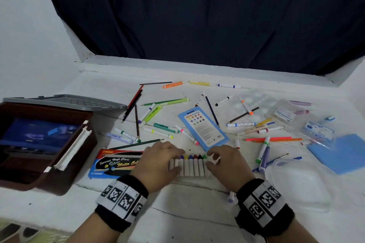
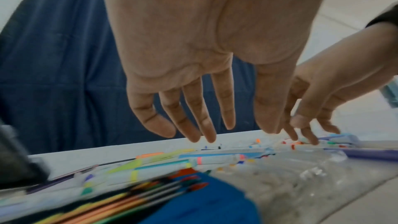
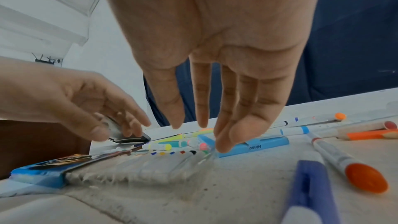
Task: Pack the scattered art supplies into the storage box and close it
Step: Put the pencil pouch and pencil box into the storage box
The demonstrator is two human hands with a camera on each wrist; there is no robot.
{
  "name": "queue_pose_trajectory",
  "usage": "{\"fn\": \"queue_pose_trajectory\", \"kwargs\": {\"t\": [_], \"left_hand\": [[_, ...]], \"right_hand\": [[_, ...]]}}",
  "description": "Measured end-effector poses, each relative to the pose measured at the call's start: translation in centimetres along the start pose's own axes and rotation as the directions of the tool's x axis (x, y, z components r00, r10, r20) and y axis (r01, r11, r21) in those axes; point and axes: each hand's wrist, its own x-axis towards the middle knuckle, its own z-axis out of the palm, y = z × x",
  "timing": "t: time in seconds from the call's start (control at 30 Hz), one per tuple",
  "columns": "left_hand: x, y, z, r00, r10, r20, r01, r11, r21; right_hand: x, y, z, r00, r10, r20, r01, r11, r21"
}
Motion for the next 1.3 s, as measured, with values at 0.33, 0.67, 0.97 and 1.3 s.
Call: {"fn": "queue_pose_trajectory", "kwargs": {"t": [0.33, 0.67, 0.97, 1.3], "left_hand": [[-3.7, -7.0, -1.7, 0.939, -0.276, 0.204, 0.239, 0.953, 0.189], [-2.8, -4.4, -0.6, 0.967, -0.178, 0.181, 0.134, 0.963, 0.233], [-1.9, -1.2, 0.5, 0.971, -0.111, 0.209, 0.059, 0.968, 0.242], [-7.4, -7.2, -0.7, 0.934, -0.358, 0.014, 0.358, 0.933, -0.023]], "right_hand": [[-0.6, -1.1, 0.7, 0.979, 0.107, 0.176, -0.085, 0.988, -0.126], [-1.4, -3.1, 1.6, 0.985, 0.099, 0.138, -0.097, 0.995, -0.02], [-2.2, -4.0, 4.1, 0.985, 0.092, 0.148, -0.12, 0.975, 0.189], [-2.6, -4.2, 4.1, 0.97, 0.159, 0.182, -0.208, 0.934, 0.291]]}}
